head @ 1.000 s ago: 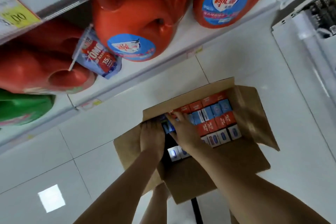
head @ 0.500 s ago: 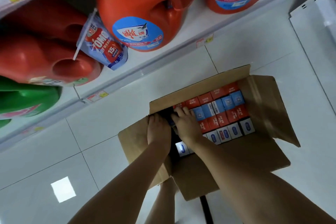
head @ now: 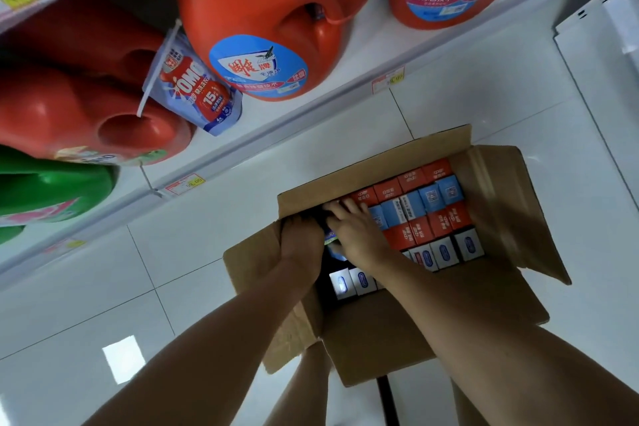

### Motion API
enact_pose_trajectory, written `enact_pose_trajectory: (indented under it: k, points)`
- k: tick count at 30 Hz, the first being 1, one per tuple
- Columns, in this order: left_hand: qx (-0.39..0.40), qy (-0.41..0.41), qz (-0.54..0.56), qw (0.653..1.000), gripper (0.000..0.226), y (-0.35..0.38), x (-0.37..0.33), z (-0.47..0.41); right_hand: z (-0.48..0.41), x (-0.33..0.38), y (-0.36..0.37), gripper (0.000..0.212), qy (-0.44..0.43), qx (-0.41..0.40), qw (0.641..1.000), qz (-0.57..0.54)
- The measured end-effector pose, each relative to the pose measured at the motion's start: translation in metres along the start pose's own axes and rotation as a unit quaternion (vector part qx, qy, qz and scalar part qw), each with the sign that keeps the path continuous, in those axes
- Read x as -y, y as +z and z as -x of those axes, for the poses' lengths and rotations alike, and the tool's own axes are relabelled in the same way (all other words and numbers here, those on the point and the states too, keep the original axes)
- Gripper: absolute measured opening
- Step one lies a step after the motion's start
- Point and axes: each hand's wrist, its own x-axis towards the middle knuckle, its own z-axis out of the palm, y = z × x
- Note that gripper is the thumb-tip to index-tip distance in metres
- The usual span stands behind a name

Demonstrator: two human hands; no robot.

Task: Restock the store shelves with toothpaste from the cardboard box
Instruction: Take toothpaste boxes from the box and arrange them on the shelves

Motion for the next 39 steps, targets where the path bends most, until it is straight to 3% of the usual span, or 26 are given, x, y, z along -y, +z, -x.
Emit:
enact_pose_trajectory:
  k: [2, 7, 18, 22, 26, 29, 31, 34, 35, 37, 39]
  points:
    - [-0.088, 0.021, 0.012, 0.996, 0.016, -0.01, 0.007, 0.015, 0.001, -0.001, -0.004, 0.036, -0.006, 0.01, 1.0, 0.003]
    - [-0.172, 0.079, 0.05, 0.981, 0.06, -0.024, 0.04, 0.075, 0.003, 0.0, -0.013, 0.046, -0.012, 0.047, 0.999, 0.02]
    - [-0.147, 0.044, 0.254, 0.955, 0.055, -0.02, 0.067, 0.132, -0.01, 0.025, -0.006, 0.031, -0.003, 0.124, 0.976, 0.18]
    - [-0.133, 0.009, 0.363, 0.922, 0.045, -0.027, 0.073, 0.148, -0.019, 0.023, -0.018, 0.034, -0.076, 0.131, 0.967, 0.205]
    - [-0.102, -0.008, 0.452, 0.886, 0.046, -0.029, 0.082, 0.161, -0.008, 0.018, -0.041, 0.038, -0.088, 0.161, 0.96, 0.213]
    - [-0.143, -0.049, 0.564, 0.812, 0.041, -0.036, 0.083, 0.17, 0.012, 0.024, -0.077, 0.045, -0.086, 0.122, 0.975, 0.167]
    - [-0.177, -0.072, 0.659, 0.728, 0.035, -0.049, 0.083, 0.179, 0.026, 0.025, -0.097, 0.049, -0.06, 0.083, 0.991, 0.092]
    - [-0.227, -0.11, 0.764, 0.594, 0.013, -0.082, 0.086, 0.198, 0.048, 0.039, -0.145, 0.035, 0.005, 0.01, 0.999, -0.035]
    - [-0.238, -0.125, 0.793, 0.546, 0.005, -0.095, 0.087, 0.206, 0.057, 0.045, -0.163, 0.029, 0.054, 0.011, 0.995, -0.087]
    - [-0.238, -0.165, 0.853, 0.434, 0.024, -0.115, 0.087, 0.218, 0.073, 0.059, -0.2, 0.022, 0.111, -0.017, 0.974, -0.198]
    - [-0.218, -0.181, 0.912, 0.296, 0.043, -0.133, 0.085, 0.226, 0.086, 0.068, -0.234, 0.023, 0.135, -0.06, 0.958, -0.247]
